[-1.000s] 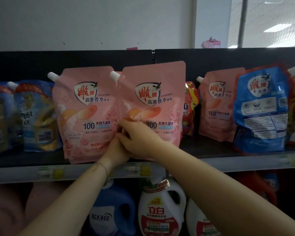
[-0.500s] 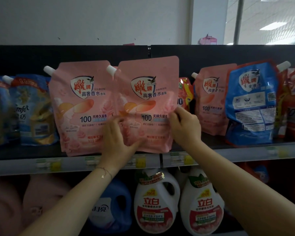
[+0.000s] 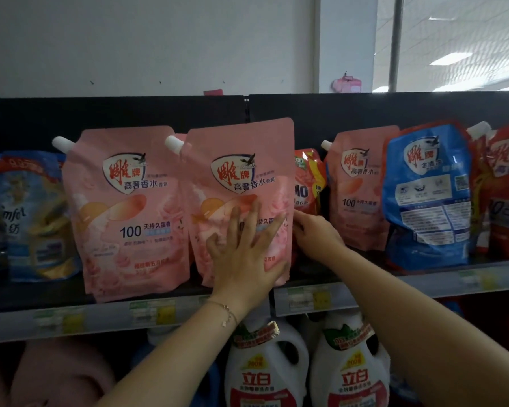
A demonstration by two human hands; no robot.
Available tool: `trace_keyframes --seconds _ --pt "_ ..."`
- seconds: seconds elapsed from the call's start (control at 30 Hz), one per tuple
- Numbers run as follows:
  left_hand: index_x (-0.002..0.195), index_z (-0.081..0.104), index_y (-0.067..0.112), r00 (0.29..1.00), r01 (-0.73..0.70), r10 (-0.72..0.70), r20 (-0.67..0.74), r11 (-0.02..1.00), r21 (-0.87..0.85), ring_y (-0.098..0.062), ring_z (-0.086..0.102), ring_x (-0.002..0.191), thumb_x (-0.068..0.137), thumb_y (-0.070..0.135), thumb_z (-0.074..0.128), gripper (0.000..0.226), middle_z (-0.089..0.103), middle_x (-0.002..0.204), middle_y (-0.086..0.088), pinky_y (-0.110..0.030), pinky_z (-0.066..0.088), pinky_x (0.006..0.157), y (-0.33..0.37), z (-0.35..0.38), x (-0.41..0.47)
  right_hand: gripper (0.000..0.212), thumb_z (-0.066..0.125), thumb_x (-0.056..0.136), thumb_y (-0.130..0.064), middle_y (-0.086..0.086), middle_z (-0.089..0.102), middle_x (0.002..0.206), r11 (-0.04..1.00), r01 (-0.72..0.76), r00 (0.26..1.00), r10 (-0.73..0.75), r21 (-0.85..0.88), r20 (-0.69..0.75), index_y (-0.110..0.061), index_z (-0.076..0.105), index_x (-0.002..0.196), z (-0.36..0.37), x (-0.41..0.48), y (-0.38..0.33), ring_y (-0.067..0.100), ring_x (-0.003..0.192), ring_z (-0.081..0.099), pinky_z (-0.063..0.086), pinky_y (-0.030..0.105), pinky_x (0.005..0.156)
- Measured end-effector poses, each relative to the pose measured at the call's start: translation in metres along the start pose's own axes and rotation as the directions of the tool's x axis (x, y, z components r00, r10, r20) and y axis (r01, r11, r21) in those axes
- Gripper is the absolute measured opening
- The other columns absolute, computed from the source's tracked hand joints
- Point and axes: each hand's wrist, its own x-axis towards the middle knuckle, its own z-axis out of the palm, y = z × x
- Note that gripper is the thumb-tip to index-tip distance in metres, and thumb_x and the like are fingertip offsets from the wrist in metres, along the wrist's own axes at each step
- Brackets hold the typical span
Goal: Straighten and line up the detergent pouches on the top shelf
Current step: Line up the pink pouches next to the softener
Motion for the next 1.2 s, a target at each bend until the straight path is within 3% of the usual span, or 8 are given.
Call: trace_keyframes --seconds 0.27,0.57,0.73,0.8,0.87,0.93,1.03,1.2 --pt "0.133 -0.034 0.053 0.987 0.063 -0.065 0.147 0.998 0.019 -0.026 -0.037 0.137 0.086 0.067 0.043 0.091 -0.048 0.142 0.01 -0.066 0.003 0.108 -0.002 0.008 0.019 0.024 0.049 0.098 -0.022 0.019 0.069 0.101 0.961 -0.243 0.943 0.266 0.135 -0.198 -0.008 0.066 0.107 -0.044 -0.023 0.068 0.036 0.096 0.062 0.045 0.037 0.081" --pt "0.137 -0.032 0.048 0.912 0.112 -0.087 0.402 0.993 -0.038 -0.027 -0.037 0.137 0.082 0.076 0.037 0.092 -0.042 0.147 0.009 -0.069 -0.007 0.104 -0.012 0.016 0.069 0.014 0.047 0.098 -0.024 0.01 0.065 0.086 0.97 -0.186 0.962 0.212 0.155 -0.174 -0.014 0.056 0.093 -0.041 -0.039 0.063 0.031 0.083 0.062 0.041 0.03 0.067" --pt "0.149 0.019 0.029 0.994 0.101 -0.088 0.068 0.971 -0.219 -0.029 0.001 0.145 0.09 0.047 0.048 0.068 0.007 0.158 -0.002 -0.057 0.01 0.111 -0.002 0.02 0.056 0.018 0.048 0.098 -0.016 0.013 0.069 0.103 0.97 -0.056 0.994 0.077 0.238 -0.079 -0.009 0.061 0.109 -0.024 -0.022 0.043 0.031 0.097 0.063 0.046 0.032 0.074" --pt "0.13 0.05 0.013 0.99 0.014 -0.049 -0.129 0.967 -0.255 -0.031 0.036 0.127 0.086 0.039 0.051 0.051 0.043 0.135 -0.008 -0.049 0.031 0.104 0.008 0.019 0.053 0.026 0.048 0.097 -0.017 0.014 0.066 0.114 0.965 -0.039 0.998 0.049 0.259 -0.033 -0.014 0.059 0.121 -0.022 -0.019 0.036 0.032 0.106 0.061 0.049 0.038 0.086" --pt "0.105 0.063 0.01 0.969 -0.031 -0.044 -0.243 0.955 -0.294 -0.025 0.05 0.105 0.083 0.035 0.056 0.035 0.055 0.11 -0.005 -0.043 0.043 0.092 0.016 0.017 0.053 0.035 0.048 0.098 -0.02 0.012 0.062 0.125 0.967 -0.05 0.999 0.046 0.251 0.02 -0.02 0.051 0.133 -0.028 -0.019 0.035 0.031 0.113 0.058 0.047 0.034 0.092" --pt "0.083 0.063 0.01 0.951 -0.024 -0.086 -0.296 0.937 -0.349 -0.02 0.052 0.087 0.084 0.031 0.061 0.021 0.056 0.091 -0.001 -0.036 0.046 0.078 0.021 0.014 0.05 0.03 0.046 0.099 -0.024 0.011 0.064 0.121 0.976 -0.071 0.995 0.054 0.207 0.086 -0.021 0.049 0.129 -0.036 -0.023 0.039 0.03 0.108 0.059 0.047 0.033 0.089" --pt "0.056 0.048 0.02 0.956 -0.004 -0.12 -0.267 0.907 -0.422 -0.01 0.047 0.061 0.087 0.035 0.061 0.036 0.048 0.066 0.009 -0.023 0.035 0.054 0.027 0.009 0.043 0.012 0.046 0.098 -0.029 0.008 0.066 0.101 0.995 -0.067 0.987 0.054 0.08 0.15 -0.02 0.042 0.106 -0.047 -0.033 0.047 0.029 0.091 0.063 0.051 0.042 0.08" --pt "0.054 0.044 0.024 0.974 -0.225 0.175 -0.145 0.826 -0.517 -0.008 0.045 0.052 0.089 0.033 0.055 0.038 0.045 0.056 0.01 -0.019 0.032 0.049 0.053 0.006 0.032 0.019 0.051 0.094 -0.037 0.002 0.064 0.087 0.986 -0.031 0.998 0.041 -0.166 0.053 -0.02 0.044 0.098 -0.062 -0.054 0.062 0.028 0.077 0.062 0.053 0.043 0.066"
